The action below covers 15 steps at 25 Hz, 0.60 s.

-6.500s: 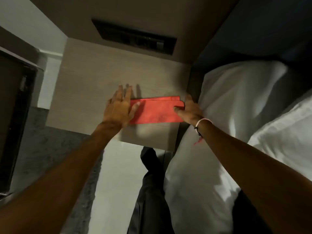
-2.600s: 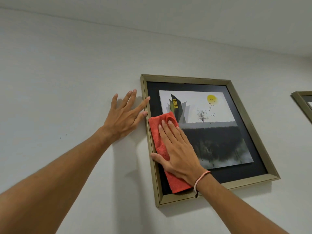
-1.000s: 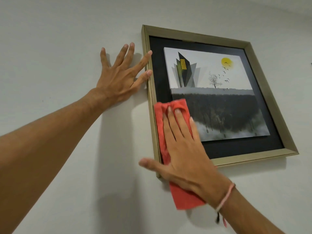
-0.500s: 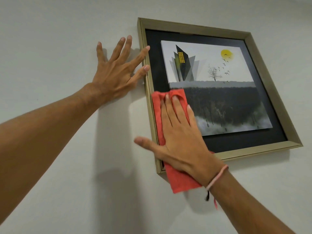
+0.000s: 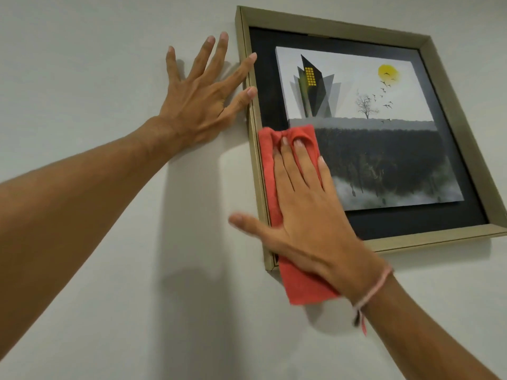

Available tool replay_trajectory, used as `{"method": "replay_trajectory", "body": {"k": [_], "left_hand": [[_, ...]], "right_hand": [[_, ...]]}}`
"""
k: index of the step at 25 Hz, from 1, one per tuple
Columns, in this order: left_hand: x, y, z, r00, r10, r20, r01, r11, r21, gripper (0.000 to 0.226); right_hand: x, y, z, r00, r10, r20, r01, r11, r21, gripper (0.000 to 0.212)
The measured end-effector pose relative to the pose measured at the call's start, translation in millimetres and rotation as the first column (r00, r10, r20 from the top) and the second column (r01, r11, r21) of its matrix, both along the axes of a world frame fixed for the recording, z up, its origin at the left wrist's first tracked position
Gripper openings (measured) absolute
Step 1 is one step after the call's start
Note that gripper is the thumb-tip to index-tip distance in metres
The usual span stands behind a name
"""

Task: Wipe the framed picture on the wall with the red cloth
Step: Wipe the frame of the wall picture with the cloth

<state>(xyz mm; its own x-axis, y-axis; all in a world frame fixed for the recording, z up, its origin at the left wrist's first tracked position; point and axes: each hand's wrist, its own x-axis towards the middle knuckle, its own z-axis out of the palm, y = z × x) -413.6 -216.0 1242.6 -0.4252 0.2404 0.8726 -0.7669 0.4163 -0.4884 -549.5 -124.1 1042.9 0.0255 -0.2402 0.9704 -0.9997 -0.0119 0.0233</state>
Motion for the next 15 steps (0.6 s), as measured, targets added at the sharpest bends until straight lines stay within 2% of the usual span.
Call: {"method": "replay_trajectory", "body": {"k": [3,6,10,15], "left_hand": [[-1,2,-1,1.0,0.004,-0.008,-0.004,1.0,-0.005,0.069],[-2,2,-1,1.0,-0.007,-0.001,0.007,1.0,-0.004,0.069],[-1,0,1,1.0,-0.017,-0.002,0.017,1.0,-0.017,0.068],[-1,0,2,1.0,-0.021,0.003,0.021,1.0,-0.003,0.069]], "right_hand": [[3,13,-65,1.0,-0.026,0.002,0.025,0.994,0.103,0.126],[5,15,-81,0.997,-0.068,0.02,0.064,0.984,0.168,0.126],[8,8,-50,0.996,-0.074,0.04,0.068,0.989,0.134,0.126],[-6,-6,36,0.997,-0.07,0.018,0.07,0.997,0.02,0.125]]}}
